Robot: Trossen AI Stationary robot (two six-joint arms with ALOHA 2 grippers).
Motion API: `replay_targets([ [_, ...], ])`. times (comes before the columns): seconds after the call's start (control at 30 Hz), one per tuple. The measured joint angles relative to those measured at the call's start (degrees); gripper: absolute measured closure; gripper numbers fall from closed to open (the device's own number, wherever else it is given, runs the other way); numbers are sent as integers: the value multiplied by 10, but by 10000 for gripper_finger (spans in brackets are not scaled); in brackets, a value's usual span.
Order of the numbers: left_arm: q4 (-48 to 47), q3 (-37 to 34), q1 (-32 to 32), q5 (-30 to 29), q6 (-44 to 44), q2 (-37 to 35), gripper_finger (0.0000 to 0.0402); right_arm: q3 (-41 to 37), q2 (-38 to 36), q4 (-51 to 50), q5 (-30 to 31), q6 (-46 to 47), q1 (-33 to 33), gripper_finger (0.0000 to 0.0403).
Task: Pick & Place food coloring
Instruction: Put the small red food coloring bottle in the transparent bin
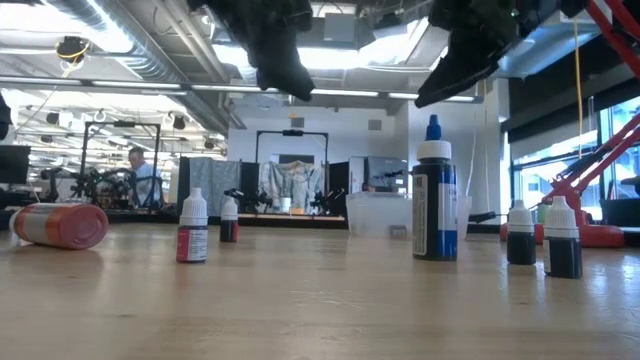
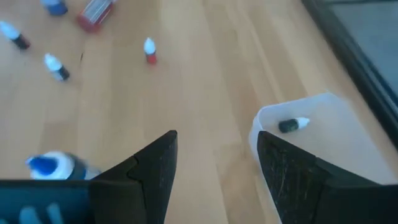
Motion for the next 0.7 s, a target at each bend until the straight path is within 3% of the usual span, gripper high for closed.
replay_targets([
  [0.27,-82,-27,-38,-1,-68,-6,258,-35,2,93,46,2,0,179],
  [0.47,-154,-27,-46,-49,-140,8,258,-35,2,96,46,0,0,179],
  [0.7,-155,-27,-59,-49,-132,41,258,-35,2,94,63,1,0,179],
])
